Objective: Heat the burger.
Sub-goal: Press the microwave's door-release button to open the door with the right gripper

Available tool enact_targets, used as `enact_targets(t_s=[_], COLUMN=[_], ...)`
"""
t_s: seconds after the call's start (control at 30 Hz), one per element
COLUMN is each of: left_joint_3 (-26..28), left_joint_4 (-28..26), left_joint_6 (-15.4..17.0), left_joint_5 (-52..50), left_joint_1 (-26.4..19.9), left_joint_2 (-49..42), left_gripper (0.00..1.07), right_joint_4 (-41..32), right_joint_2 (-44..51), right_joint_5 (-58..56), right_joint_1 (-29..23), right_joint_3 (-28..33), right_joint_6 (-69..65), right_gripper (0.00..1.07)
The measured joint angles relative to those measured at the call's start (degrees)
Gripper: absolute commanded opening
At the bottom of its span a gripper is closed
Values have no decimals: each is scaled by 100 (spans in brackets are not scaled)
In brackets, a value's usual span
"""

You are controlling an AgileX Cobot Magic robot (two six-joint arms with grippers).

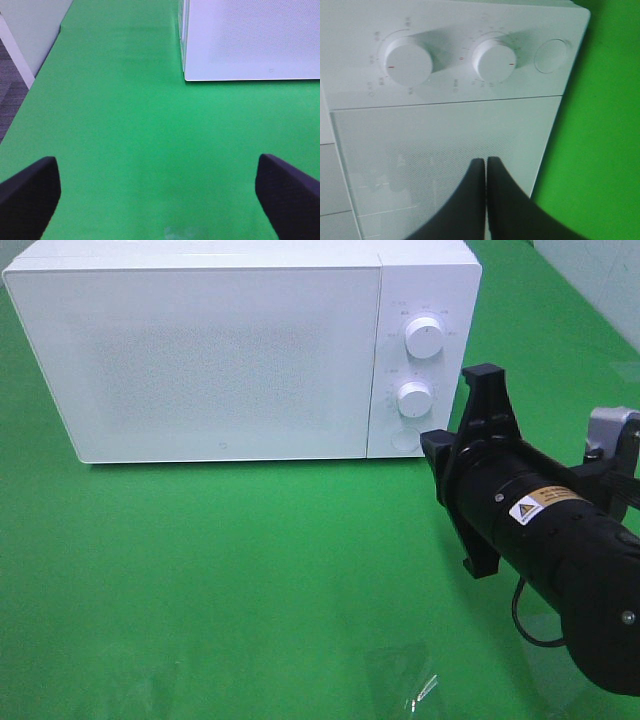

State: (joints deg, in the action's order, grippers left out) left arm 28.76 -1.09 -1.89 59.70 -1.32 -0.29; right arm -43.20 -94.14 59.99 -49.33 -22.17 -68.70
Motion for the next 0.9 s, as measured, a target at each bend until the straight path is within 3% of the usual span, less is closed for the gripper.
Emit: enact_targets(t_s=[0.43, 0.63, 0.7, 0.9], left_joint_3=[0, 0, 0, 0], left_joint_4=[0, 0, 0, 0], left_joint_6=[0, 0, 0, 0], left_joint_5=[0, 0, 0, 0], left_joint_1=[0, 0, 0, 0], left_joint_2=[0, 0, 0, 0], left_gripper=[98, 98, 98, 98], right_joint_4=[-172, 286, 751, 917], right_joint_2=[-647, -1043, -1226, -1490], right_joint_5=[-281, -533, -751, -1066], right_joint_1=[17, 487, 877, 1255], right_joint_3=[-103, -498, -802, -1163], right_joint_6=[-848, -951, -1066, -1071], right_gripper=[0, 0, 0, 0])
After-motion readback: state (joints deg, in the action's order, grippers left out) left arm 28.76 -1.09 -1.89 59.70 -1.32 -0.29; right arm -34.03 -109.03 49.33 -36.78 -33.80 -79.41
